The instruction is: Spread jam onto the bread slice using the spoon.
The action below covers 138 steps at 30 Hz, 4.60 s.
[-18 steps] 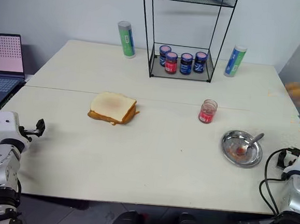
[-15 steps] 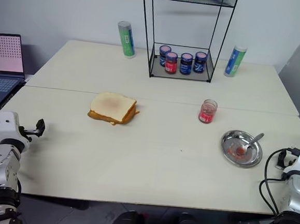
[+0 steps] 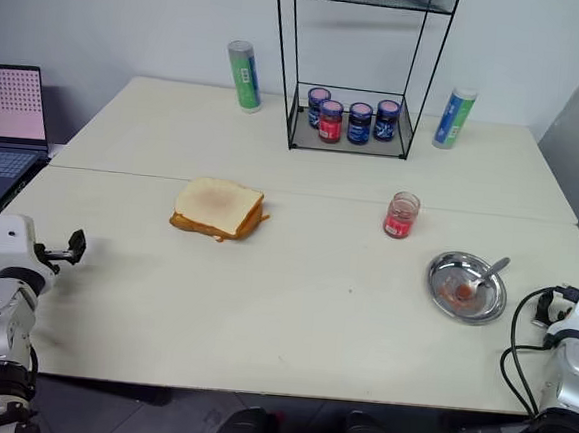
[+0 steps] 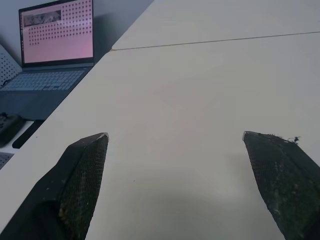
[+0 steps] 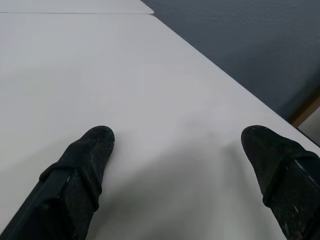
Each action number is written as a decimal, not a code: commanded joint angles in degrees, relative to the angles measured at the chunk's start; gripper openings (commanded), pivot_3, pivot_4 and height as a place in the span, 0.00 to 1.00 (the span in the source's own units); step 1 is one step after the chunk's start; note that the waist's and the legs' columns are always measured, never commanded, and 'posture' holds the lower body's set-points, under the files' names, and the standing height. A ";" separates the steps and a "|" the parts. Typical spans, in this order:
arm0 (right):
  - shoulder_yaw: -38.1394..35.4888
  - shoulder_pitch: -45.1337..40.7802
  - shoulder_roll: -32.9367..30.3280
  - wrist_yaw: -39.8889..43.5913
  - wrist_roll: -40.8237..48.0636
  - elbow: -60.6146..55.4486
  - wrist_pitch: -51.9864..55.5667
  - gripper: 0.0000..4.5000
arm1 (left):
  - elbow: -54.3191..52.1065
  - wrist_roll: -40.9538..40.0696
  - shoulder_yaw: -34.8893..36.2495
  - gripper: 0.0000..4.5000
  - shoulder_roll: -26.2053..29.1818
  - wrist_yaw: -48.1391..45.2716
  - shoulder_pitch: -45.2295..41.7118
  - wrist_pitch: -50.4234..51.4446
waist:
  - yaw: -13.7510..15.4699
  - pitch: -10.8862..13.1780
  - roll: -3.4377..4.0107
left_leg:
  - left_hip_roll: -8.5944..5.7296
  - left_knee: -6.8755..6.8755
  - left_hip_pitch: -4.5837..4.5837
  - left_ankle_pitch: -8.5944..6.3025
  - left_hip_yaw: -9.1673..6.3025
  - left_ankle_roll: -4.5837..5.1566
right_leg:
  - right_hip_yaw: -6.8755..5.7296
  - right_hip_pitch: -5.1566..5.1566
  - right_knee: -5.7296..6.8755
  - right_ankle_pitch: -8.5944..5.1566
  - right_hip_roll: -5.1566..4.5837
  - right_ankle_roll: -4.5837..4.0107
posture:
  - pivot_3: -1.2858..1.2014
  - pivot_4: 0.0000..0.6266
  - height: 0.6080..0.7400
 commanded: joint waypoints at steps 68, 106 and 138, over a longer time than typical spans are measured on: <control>29.27 -15.81 -2.25 38.88 24.13 -55.12 43.69 1.00 | 2.14 -4.71 -17.31 0.00 5.28 -44.90 -36.71 20.14 | 0.29 0.07 0.00 | -0.03 0.23 -0.83 0.00 -0.23 0.02 | -0.19 -0.65 0.05 0.01 0.10 -0.01 | 0.52 0.24 1.00; 8.02 5.91 -17.81 31.73 42.85 -72.40 57.40 1.00 | 6.14 14.27 -47.57 0.00 -18.02 -44.81 -35.32 -9.97 | 0.49 0.08 0.11 | -0.02 0.26 -0.54 -0.02 -0.28 0.05 | -0.07 -0.27 -0.09 -0.02 0.54 0.00 | 0.52 0.24 1.00; -13.94 10.69 -5.11 18.76 38.53 -45.08 51.24 1.00 | -39.95 -15.97 -34.89 0.99 -13.94 -51.64 -25.47 28.22 | 0.38 0.00 0.31 | 0.00 0.27 -0.45 0.01 -0.25 0.01 | -0.02 -0.23 0.00 -0.02 0.48 0.00 | 0.52 0.24 1.00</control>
